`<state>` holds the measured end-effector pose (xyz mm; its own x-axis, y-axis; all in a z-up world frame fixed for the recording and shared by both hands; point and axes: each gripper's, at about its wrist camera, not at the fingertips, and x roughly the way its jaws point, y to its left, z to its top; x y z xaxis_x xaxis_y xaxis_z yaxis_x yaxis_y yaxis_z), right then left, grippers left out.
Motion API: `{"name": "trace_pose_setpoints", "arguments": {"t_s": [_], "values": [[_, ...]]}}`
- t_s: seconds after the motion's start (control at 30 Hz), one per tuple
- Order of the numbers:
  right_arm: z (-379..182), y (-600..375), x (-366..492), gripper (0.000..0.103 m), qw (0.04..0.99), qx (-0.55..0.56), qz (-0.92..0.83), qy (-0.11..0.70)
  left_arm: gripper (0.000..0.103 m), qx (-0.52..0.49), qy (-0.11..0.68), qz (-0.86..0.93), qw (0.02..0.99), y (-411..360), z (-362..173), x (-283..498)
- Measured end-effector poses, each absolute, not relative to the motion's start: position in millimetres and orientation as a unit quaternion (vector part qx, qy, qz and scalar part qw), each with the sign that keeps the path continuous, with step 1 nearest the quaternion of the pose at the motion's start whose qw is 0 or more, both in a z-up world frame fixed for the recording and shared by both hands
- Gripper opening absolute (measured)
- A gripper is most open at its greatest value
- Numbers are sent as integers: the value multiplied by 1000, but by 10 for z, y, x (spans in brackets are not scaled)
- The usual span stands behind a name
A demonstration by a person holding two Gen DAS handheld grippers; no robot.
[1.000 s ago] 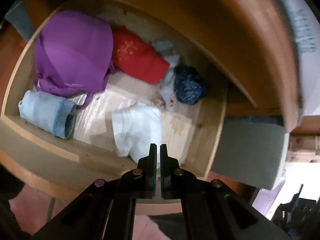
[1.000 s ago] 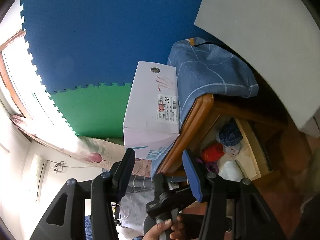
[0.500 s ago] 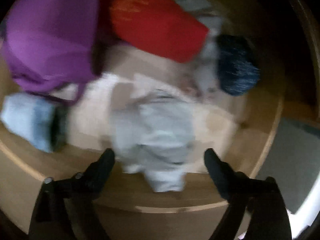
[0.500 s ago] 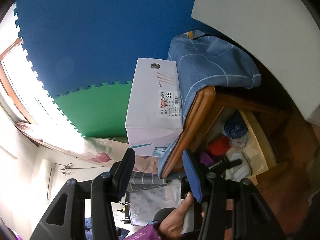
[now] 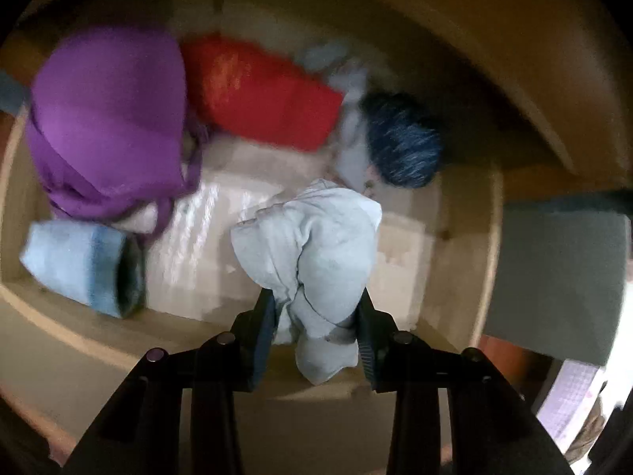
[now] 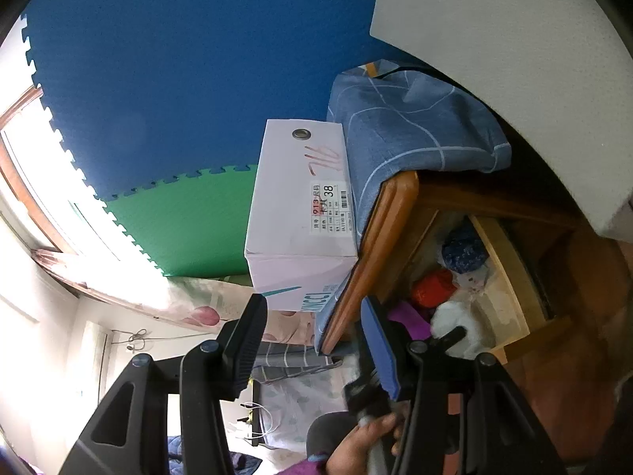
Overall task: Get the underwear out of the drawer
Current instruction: 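Lift the white underwear into the shoe box and open the left gripper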
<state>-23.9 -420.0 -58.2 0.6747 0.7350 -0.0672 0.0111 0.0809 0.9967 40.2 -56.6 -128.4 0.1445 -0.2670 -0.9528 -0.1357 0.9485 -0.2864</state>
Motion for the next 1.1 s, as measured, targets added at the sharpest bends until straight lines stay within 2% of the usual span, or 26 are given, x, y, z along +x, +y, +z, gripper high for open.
{"name": "trace_pose_setpoints", "arguments": {"t_s": [0.2, 0.47, 0.8, 1.1], "values": [[-571, -4149, -204, 52, 679, 606, 269, 314, 35, -157, 588, -74, 790, -405, -821, 104], [-554, -4030, -157, 52, 703, 561, 259, 351, 35, -124, 541, -118, 824, -447, -392, -250], [-536, -3788, -86, 52, 705, 526, 279, 385, 35, -104, 440, -172, 875, -148, 608, -750], [-323, -3416, -93, 52, 682, 497, 363, 394, 36, -98, 362, -200, 905, -30, 1559, -409]]}}
